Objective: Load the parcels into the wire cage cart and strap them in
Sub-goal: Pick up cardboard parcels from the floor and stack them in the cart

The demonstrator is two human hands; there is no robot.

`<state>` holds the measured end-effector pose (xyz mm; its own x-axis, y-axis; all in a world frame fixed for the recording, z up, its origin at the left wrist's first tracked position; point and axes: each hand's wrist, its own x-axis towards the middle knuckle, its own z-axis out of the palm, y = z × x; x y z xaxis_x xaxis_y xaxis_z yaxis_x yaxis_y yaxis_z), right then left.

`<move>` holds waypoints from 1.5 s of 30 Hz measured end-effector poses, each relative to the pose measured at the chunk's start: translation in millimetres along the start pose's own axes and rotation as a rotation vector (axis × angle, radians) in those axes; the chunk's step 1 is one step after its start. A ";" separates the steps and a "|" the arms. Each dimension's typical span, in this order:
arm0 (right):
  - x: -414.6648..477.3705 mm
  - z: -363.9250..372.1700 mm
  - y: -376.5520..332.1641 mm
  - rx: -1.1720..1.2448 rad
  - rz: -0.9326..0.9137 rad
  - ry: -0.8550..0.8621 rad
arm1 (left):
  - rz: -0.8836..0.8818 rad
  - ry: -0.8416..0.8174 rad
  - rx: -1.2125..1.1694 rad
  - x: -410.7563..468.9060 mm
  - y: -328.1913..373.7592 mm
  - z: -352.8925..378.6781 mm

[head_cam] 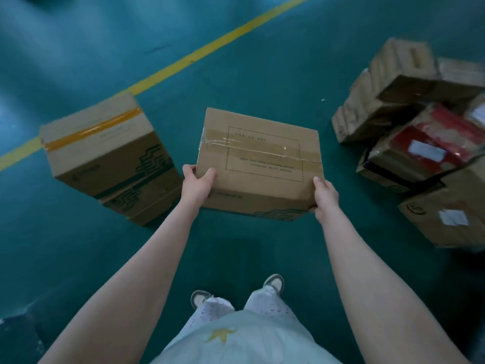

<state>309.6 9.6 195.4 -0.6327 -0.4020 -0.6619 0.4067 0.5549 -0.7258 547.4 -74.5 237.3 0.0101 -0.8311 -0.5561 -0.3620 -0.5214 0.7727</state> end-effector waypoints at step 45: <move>92.7 -454.9 -30.0 0.907 0.109 1.098 | 0.533 -1.115 0.623 -122.7 215.9 601.1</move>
<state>-61.0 287.0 241.1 -0.5820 0.6019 -0.5469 0.4940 -0.2725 -0.8256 -92.3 31.2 288.4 -0.8961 -0.1540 -0.4164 -0.4421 0.2244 0.8684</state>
